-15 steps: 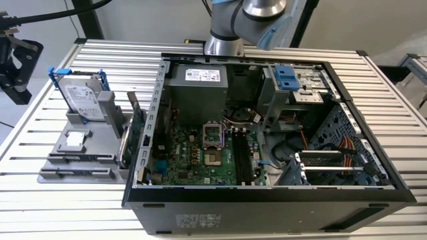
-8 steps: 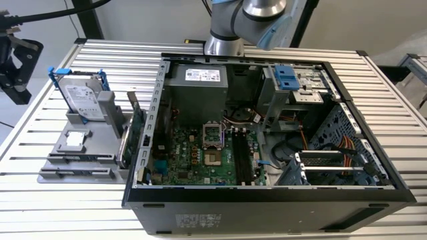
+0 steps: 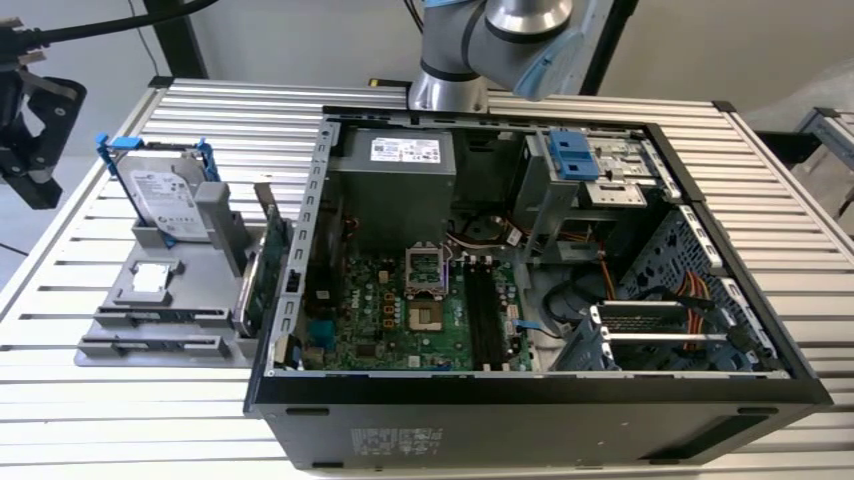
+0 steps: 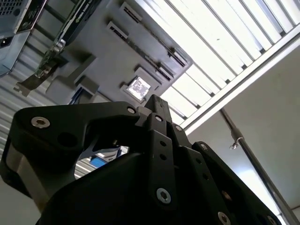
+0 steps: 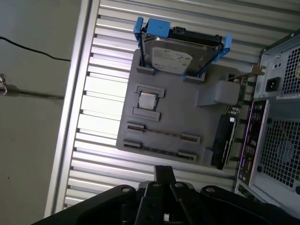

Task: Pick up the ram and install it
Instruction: 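Pick up the ram and move it above insertion slot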

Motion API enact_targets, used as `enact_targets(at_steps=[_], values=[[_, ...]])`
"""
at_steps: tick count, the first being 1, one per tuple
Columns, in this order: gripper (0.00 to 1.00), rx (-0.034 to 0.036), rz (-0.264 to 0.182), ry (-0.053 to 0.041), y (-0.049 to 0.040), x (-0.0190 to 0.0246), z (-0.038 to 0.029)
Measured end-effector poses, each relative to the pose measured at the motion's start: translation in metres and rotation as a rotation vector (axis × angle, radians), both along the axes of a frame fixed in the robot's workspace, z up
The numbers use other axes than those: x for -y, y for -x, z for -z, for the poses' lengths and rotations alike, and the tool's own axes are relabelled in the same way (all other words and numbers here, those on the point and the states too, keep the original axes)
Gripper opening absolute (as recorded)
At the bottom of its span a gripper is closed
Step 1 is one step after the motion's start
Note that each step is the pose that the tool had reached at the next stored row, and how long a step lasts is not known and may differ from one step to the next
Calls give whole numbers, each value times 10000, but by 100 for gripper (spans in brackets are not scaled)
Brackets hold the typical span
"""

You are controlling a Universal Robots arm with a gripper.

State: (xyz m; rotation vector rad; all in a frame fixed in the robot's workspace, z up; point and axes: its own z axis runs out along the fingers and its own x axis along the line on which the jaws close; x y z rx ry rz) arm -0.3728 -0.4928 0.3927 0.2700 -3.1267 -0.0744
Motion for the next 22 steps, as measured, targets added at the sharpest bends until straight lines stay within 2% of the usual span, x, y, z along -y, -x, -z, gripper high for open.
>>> enact_targets(at_steps=[22], values=[[0,0,-895,0,0,0,-6]])
